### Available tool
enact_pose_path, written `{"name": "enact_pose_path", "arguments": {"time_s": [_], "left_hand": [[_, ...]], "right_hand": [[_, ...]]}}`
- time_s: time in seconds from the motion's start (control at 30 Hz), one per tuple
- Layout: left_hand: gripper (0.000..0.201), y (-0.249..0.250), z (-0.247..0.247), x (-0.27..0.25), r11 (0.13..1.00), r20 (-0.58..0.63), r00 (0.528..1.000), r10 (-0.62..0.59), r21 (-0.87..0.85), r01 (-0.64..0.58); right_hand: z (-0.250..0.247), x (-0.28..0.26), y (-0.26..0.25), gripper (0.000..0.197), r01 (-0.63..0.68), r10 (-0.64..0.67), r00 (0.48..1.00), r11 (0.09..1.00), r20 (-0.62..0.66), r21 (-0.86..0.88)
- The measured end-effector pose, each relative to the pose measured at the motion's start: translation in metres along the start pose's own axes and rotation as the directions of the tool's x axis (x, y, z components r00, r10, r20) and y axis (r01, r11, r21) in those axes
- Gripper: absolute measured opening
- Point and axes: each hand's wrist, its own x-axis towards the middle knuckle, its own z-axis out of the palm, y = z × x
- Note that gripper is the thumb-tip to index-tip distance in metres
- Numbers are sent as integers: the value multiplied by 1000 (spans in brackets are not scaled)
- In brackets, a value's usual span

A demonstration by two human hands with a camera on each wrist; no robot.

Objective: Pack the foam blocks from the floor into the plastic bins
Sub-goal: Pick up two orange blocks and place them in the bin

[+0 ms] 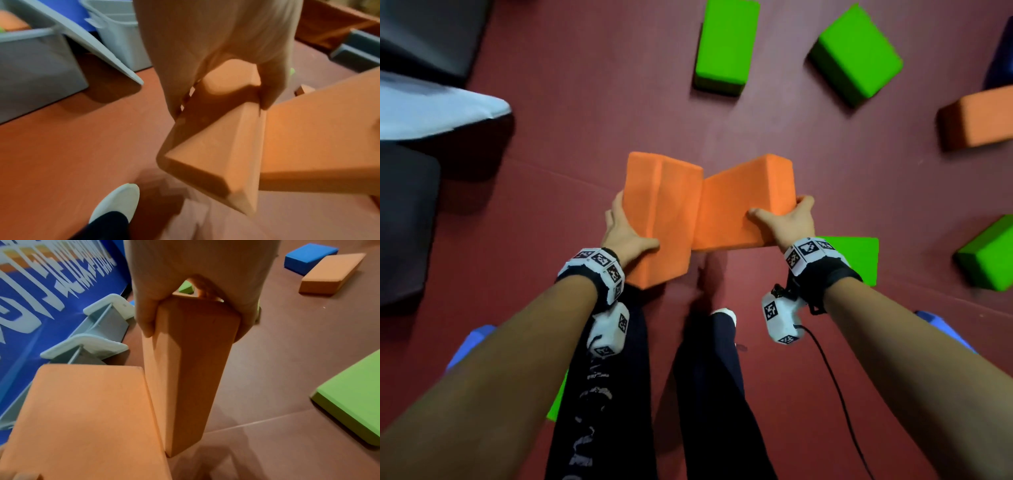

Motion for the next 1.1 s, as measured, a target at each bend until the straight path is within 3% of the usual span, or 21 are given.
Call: {"name": "enact_pose_path", "arguments": {"time_s": [0.13,0.23,0.3,0.37,0.5,0.6,0.7,0.8,0.9,1.03,1.1], "left_hand": [[105,7,-63,-22,976,-34,998,-47,-215,38],[103,-8,-106,-34,872,-82,984,-156,-479,98],[96,-23,-129,-39,822,-144,972,-185,-565,73],[90,-46,-153,-44,822,-197,965,-174,-569,32],[94,-108,-216,-53,830,-226,931,-286,-544,123],[102,-149,-262,-54,796,-152,926,-347,-569,205],[92,-184,-313,-57,761,-78,926,-370,-596,254],[77,-224,-363,-61,655,-105,885,-454,-712,252],[67,-258,-403,-62,602,-148,824,-546,-754,263],[85,-298,-454,-69,574,-167,779,-605,-769,281],[93,-312,-479,-75,611,-189,761,-621,-725,318]], "right_hand": [[-1,-36,-89,86,143,-139,986,989,94,-35],[16,-61,-139,81,280,-258,950,953,174,-118],[34,-79,-165,79,356,-317,925,916,209,-186],[60,-98,-187,80,433,-379,893,872,243,-230],[137,-148,-230,79,547,-433,821,783,373,-296],[196,-179,-252,78,591,-437,789,734,432,-336],[261,-213,-277,72,642,-445,749,672,491,-369],[328,-257,-307,67,679,-442,712,630,545,-377],[383,-293,-330,71,731,-444,660,564,606,-383],[445,-334,-362,75,786,-443,591,503,674,-359],[469,-353,-377,71,811,-437,563,456,702,-367]]}}
